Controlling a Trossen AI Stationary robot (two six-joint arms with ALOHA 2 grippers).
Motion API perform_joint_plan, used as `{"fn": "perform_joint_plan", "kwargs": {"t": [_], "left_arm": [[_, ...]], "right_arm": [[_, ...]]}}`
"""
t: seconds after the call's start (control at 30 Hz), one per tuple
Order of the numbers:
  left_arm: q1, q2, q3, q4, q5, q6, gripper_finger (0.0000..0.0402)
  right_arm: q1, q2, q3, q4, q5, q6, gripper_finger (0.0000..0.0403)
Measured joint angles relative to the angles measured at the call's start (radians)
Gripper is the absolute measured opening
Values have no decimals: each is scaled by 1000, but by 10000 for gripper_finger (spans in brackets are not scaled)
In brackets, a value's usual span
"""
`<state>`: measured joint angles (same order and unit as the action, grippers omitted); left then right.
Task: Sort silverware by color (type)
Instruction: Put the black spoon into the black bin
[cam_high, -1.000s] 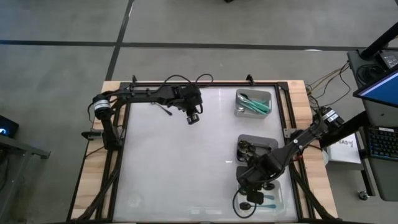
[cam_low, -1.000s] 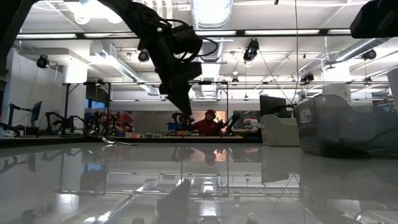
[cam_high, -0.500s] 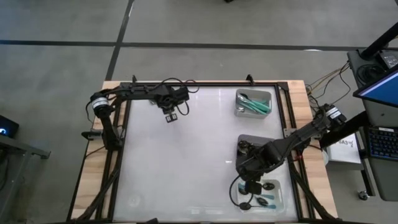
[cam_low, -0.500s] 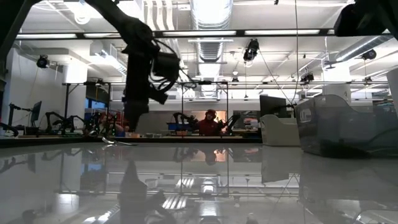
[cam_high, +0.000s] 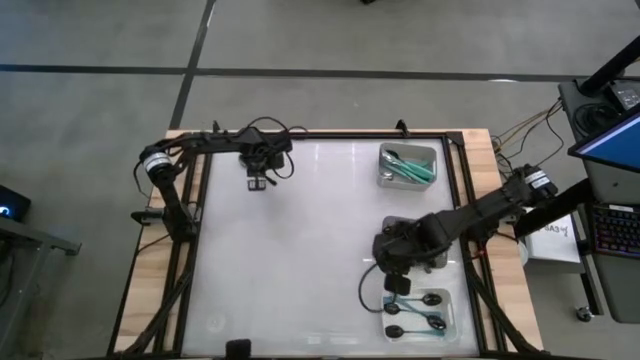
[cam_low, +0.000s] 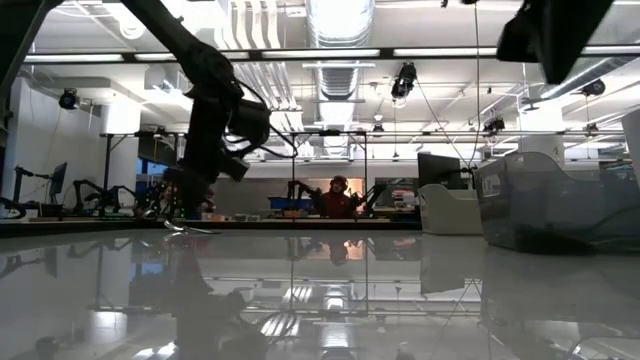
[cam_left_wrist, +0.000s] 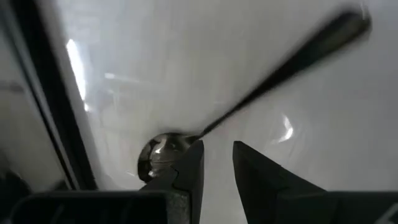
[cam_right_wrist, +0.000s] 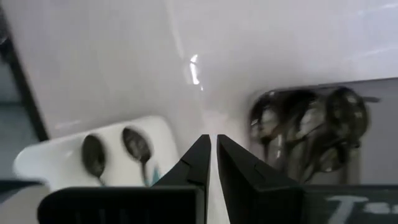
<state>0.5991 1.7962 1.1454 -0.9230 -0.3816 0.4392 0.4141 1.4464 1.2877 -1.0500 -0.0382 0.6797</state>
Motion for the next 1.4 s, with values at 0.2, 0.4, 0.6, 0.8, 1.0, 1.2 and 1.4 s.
{"fn": "perform_joint_plan", "kwargs": {"t": [0.2, 0.4, 0.6, 0.8, 1.0, 1.2, 1.4], "left_arm": [[61, -10, 0, -1, 80, 255, 68], [96, -10, 0, 72, 154, 335, 68], [96, -10, -2, 14, 270, 405, 68], [97, -10, -3, 69, 269, 476, 68], [97, -9, -3, 26, 269, 476, 68], [102, -7, -15, 38, 270, 476, 68], [105, 38, -20, 75, 268, 476, 68]], "right_arm": [[-76, 0, 0, -32, 18, -5, 20], [-100, 0, 0, -45, 16, -100, 20], [-101, 0, 0, -45, 15, -120, 20], [-101, 0, 0, -45, 15, -165, 20], [-101, 0, 0, -45, 21, -169, 20], [-101, 0, 0, -45, 41, -179, 20], [-101, 0, 0, -38, 43, -195, 20]]}}
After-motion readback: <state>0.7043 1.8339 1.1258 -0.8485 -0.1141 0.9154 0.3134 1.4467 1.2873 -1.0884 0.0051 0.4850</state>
